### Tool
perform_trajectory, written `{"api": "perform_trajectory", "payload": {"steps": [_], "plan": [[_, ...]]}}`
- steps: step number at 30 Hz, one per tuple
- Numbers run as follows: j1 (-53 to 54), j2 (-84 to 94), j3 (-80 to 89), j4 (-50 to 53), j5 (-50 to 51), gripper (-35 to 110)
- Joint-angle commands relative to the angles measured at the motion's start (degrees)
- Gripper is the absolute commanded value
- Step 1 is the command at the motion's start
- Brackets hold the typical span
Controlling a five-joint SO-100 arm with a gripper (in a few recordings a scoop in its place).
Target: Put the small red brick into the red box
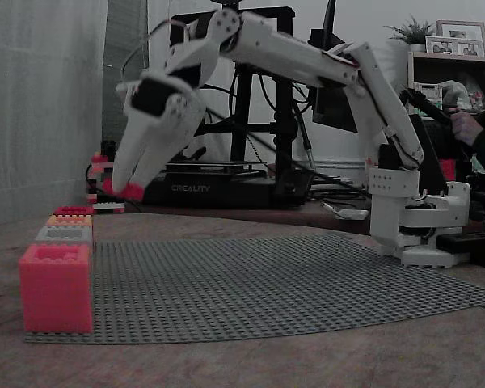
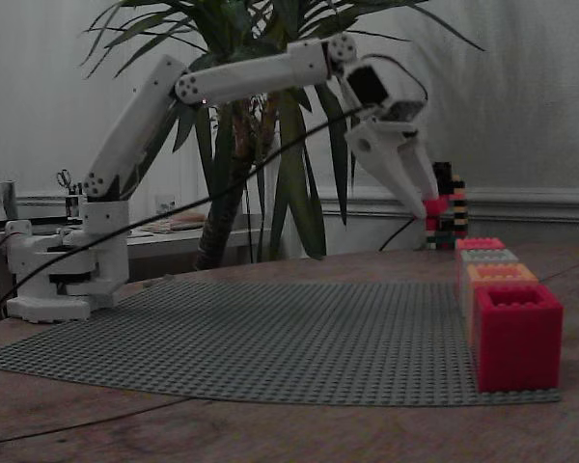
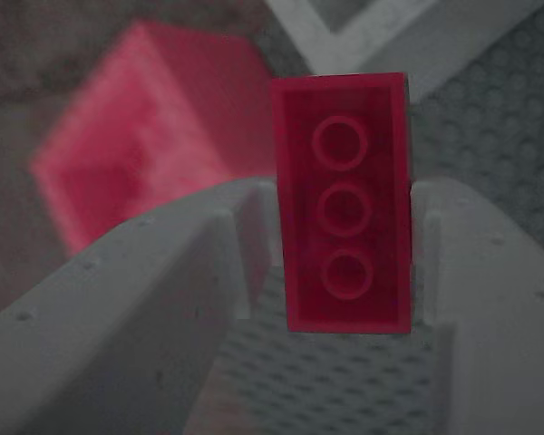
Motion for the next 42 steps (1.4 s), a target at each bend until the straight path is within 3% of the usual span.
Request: {"api": "perform_trajectory", "payload": {"steps": [1,7,13,26,42], "plan": [[2.0,8.8,-4.3,1.1,11.0,0],[10.0,4.0,-13.2,2.5,31.0,0],[19.7,-7.5,-28.7,2.6,43.8,0],[31.6,-30.1,-54.2,-1.7,41.5,0],[36.5,-38.1,-56.6,-7.2,34.7,1]]}}
